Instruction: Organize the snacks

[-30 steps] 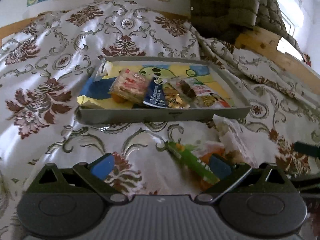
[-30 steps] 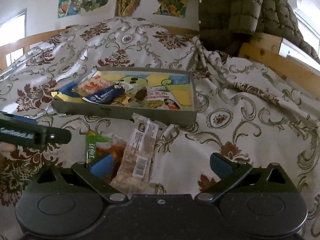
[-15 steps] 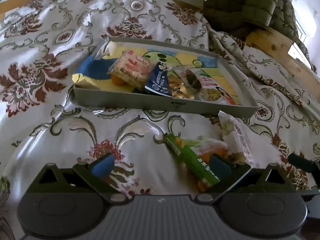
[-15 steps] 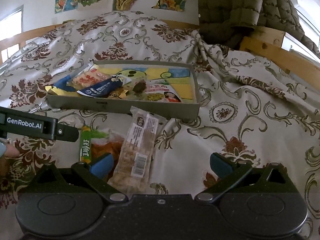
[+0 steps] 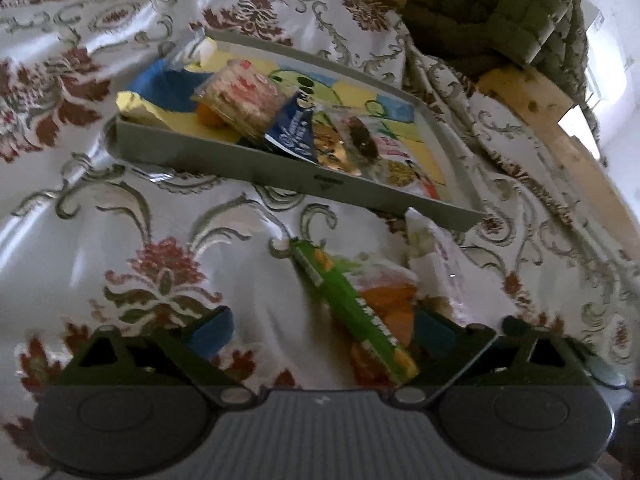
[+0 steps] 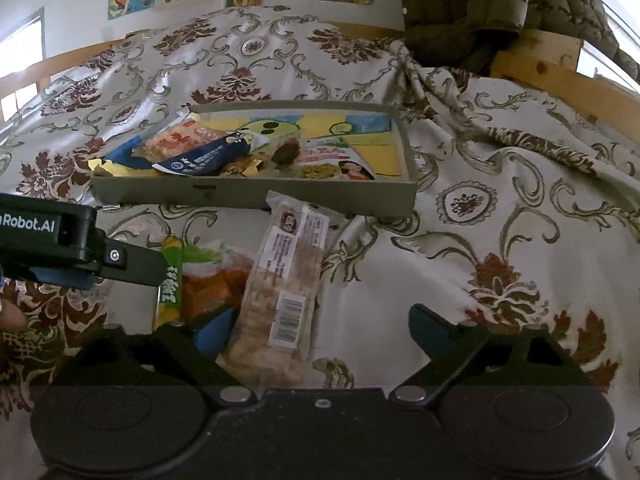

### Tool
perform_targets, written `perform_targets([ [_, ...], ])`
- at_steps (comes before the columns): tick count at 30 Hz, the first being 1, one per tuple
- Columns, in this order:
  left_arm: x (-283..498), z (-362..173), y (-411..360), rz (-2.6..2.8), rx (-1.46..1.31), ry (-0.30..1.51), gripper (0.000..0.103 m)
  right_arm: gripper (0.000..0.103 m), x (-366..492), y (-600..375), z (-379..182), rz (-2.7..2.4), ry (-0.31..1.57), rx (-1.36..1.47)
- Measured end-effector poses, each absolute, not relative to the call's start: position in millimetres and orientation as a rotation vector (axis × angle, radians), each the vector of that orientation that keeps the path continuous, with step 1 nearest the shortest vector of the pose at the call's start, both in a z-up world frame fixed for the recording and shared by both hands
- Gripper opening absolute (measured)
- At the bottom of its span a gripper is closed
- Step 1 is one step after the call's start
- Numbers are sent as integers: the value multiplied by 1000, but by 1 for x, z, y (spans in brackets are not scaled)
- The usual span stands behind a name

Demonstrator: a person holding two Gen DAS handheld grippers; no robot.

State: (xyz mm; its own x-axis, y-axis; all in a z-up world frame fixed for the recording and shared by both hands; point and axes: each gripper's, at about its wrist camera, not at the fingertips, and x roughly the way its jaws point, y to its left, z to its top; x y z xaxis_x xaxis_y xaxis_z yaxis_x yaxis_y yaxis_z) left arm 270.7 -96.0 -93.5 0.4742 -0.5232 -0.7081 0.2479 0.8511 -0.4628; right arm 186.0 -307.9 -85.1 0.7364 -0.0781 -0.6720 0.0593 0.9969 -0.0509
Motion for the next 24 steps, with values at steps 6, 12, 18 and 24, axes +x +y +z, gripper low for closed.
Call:
perform_targets([
  [6, 275, -99, -99, -508, -329, 987, 83, 75, 190, -309, -88, -53, 758, 16],
  [12, 289, -105, -107, -531, -406, 1015, 68, 64, 189, -304, -87, -34, 753, 2],
  [18, 289, -112, -116, -550, -445, 1066, 62, 62, 191, -306, -90, -25, 763, 19],
  [24, 287, -120, -110, -515, -519, 1082, 56, 61, 193, -308, -91, -22, 771, 68],
])
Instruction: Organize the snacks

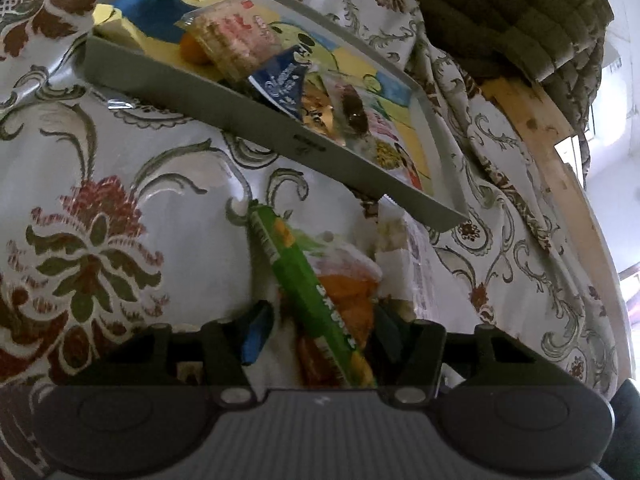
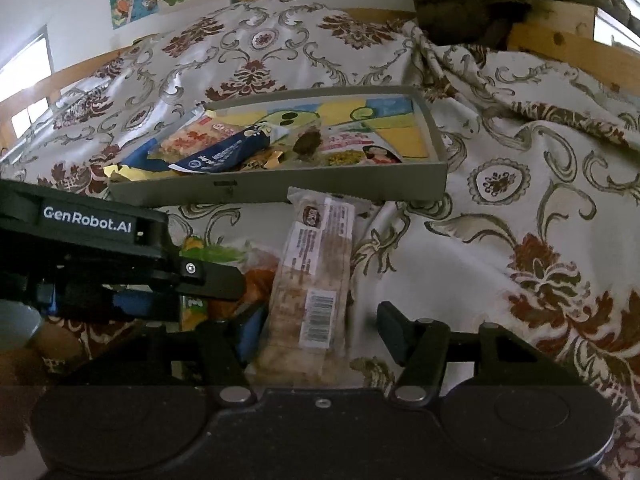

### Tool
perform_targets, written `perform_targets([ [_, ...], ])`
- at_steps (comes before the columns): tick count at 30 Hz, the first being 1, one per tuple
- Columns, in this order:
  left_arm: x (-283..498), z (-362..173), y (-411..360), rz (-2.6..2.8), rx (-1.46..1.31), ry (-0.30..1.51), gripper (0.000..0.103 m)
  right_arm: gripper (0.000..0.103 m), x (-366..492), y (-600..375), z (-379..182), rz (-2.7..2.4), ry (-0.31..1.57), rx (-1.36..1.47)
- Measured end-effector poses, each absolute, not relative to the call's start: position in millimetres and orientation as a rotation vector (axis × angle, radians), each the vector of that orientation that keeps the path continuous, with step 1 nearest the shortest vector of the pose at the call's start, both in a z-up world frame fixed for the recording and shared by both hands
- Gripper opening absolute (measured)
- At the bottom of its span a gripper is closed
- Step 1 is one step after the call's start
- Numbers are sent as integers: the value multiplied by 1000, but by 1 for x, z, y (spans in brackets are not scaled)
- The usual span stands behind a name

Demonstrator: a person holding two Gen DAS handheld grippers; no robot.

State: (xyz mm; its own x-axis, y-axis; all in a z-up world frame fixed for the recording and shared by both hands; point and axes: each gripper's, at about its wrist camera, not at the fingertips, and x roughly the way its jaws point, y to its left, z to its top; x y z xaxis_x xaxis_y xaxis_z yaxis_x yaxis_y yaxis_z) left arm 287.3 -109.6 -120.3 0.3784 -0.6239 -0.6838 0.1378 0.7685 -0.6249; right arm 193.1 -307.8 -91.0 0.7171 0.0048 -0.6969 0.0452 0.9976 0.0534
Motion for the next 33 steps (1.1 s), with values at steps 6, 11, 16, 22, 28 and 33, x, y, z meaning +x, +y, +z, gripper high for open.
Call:
perform_targets([
  [6, 286, -122, -101, -498, -574, 1102, 34, 48, 191, -302, -89, -4, 763, 50],
  [11, 285, -121, -99, -496, -583, 1098, 29, 44, 192, -301, -90, -2, 766, 44],
  [16, 285, -120, -97, -495, -585, 1096, 29, 42, 193, -303, -90, 0, 767, 75],
  [22, 280, -107, -91, -489, -545, 1060, 28, 38, 192, -298, -84, -16, 769, 61],
  [28, 277, -97, -84, -477, -529, 1033, 24, 38, 188, -301, -77, -23, 748, 79],
  [33, 273, -89, -85, -492, -489, 1009, 20, 38, 184, -302, -71, -21, 722, 99],
])
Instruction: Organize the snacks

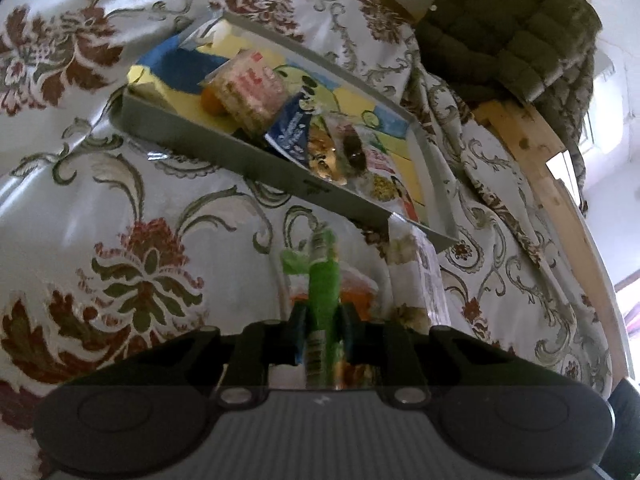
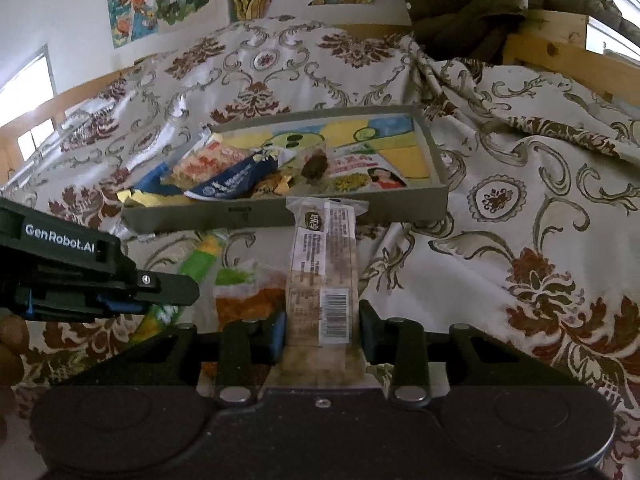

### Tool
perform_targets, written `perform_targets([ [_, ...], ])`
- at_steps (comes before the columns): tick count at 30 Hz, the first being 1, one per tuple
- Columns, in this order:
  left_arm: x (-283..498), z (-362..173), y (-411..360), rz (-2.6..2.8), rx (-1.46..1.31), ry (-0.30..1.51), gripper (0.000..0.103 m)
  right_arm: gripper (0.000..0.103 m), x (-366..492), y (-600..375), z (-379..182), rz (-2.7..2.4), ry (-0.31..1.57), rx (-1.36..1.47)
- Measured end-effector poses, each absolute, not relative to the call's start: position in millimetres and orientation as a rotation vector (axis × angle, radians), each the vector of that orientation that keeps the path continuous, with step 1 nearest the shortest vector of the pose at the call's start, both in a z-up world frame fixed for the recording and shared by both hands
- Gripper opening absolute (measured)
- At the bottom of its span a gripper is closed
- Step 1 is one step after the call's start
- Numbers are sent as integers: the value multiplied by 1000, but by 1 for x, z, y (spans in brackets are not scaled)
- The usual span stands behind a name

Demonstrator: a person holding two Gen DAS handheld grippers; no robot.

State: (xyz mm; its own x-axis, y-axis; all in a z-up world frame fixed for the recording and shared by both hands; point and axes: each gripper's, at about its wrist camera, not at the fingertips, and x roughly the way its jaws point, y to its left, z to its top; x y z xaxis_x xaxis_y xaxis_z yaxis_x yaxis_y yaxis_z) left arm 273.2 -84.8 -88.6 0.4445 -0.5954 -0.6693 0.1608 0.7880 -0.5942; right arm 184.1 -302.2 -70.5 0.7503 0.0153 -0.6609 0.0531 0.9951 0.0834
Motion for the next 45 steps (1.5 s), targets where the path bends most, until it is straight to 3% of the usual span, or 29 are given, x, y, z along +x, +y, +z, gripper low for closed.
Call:
perform_targets([
  [17, 281, -121, -90, -497, -429, 1145, 24, 38, 182, -303, -69, -24, 716, 106],
  [23, 280, -118, -89, -496, -425, 1129, 20, 38, 182, -302, -68, -25, 709, 111],
  [35, 276, -73, -67, -465, -498, 1004, 20, 38, 179, -301, -54, -8, 662, 130],
  [45, 335, -28, -89, -455, -437, 895, 20, 38, 229, -308, -34, -24, 554, 172],
])
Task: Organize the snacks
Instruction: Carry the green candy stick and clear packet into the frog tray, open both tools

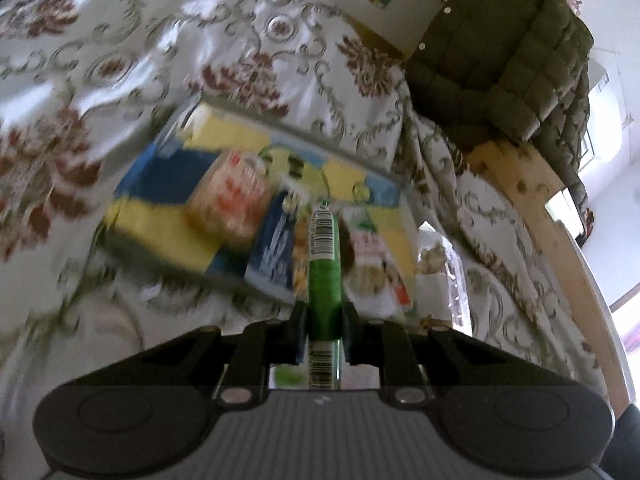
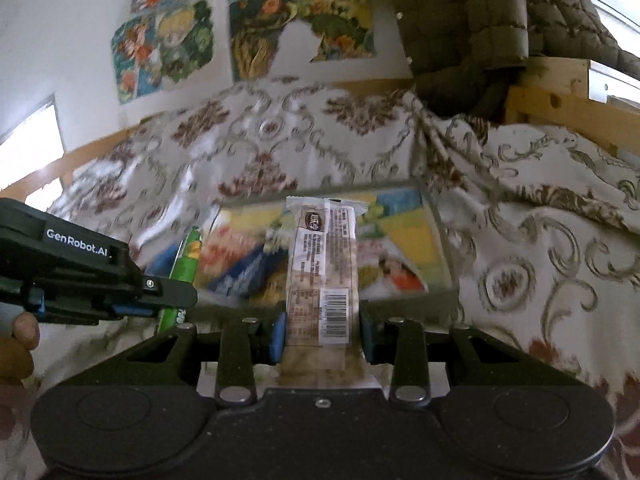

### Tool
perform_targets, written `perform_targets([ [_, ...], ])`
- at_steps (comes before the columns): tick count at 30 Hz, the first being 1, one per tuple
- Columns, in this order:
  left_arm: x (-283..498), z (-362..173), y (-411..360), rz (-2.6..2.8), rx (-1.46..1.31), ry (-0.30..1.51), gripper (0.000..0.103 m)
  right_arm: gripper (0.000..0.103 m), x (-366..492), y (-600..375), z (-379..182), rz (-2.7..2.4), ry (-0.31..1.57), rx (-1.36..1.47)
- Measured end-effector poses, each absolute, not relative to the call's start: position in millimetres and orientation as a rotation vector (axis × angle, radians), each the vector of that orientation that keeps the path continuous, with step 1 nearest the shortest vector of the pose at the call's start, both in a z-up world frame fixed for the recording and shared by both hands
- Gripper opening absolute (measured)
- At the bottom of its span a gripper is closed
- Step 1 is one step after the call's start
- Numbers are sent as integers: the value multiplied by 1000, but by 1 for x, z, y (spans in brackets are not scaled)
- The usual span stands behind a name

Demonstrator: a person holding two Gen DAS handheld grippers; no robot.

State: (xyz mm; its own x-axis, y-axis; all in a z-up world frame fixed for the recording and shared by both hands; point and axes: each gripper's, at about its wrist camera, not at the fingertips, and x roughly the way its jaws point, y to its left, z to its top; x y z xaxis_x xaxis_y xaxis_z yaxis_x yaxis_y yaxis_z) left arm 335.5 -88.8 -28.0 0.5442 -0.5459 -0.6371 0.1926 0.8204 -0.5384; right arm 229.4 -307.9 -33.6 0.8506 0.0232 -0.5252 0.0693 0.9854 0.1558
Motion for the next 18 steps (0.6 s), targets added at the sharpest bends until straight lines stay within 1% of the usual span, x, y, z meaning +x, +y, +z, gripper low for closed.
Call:
perform_targets([
  [4, 373, -27, -104, -470, -436, 861, 20, 38, 269, -325, -41, -55, 535, 232],
  [10, 429, -40, -133, -472, -437, 855, 20, 38, 323, -356, -54, -126, 508, 334],
  [18, 465, -61, -157, -471, -380, 907, 20, 38, 350, -375, -75, -171, 563, 378],
])
